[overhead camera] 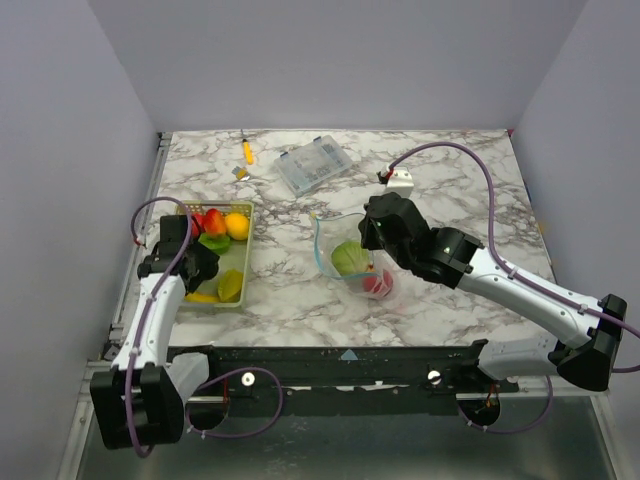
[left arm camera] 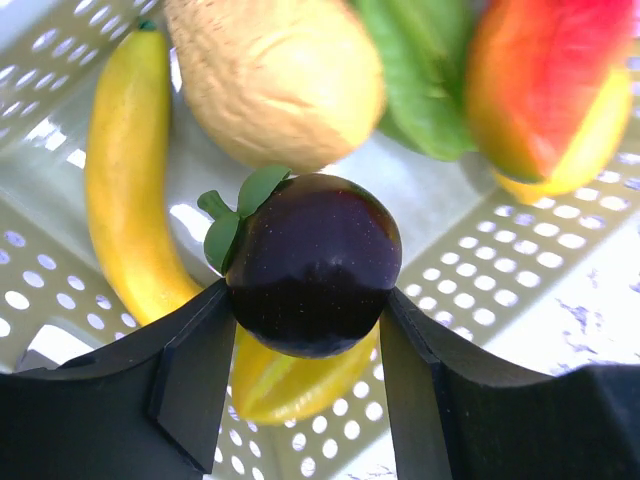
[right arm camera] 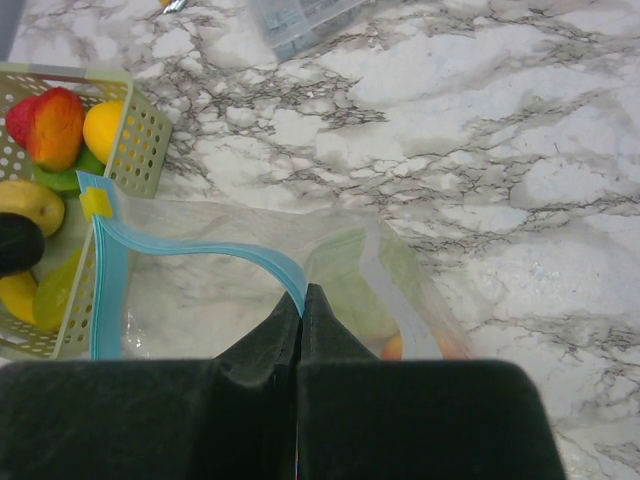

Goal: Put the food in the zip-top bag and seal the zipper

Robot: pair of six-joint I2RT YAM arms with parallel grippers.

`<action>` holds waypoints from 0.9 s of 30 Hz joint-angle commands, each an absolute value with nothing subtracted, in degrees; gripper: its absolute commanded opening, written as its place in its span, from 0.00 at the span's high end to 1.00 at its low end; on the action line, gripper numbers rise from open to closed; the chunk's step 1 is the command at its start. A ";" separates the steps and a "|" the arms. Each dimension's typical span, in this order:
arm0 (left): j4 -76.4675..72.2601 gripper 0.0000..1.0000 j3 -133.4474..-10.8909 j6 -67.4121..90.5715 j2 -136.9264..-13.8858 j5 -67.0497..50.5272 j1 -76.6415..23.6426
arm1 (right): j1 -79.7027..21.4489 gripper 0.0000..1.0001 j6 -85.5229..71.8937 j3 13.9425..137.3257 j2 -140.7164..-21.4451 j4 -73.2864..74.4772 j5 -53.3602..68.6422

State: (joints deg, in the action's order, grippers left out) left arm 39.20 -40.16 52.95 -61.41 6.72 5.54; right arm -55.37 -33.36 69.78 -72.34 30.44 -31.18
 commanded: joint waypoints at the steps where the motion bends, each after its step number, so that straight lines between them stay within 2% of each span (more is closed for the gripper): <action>1: 41.15 0.87 -43.68 49.80 -51.69 12.58 0.97 | -55.02 0.99 -33.39 70.79 -72.22 28.73 -31.01; 4: 42.92 0.97 -47.62 47.37 -47.18 13.89 -4.94 | -55.03 0.99 -33.42 71.01 -72.47 28.83 -31.09; 6: 41.48 1.00 -50.01 43.49 -44.67 10.89 -8.30 | -55.06 0.99 -33.49 71.18 -72.67 28.95 -31.05; 11: 31.45 1.00 -53.00 32.69 -39.19 -12.97 -12.77 | -55.02 0.99 -33.93 71.54 -73.89 28.84 -30.49; 16: 13.08 1.00 -50.48 30.94 -36.39 -35.94 -18.21 | -55.02 0.99 -34.19 71.63 -74.29 28.39 -29.92; 23: 11.33 1.00 -54.59 26.99 -44.34 -41.67 -30.60 | -55.10 0.99 -34.76 71.78 -74.15 27.70 -28.84; 27: 17.04 1.00 -59.31 22.55 -51.16 -36.86 -37.15 | -55.07 0.99 -35.03 72.16 -74.03 27.70 -28.90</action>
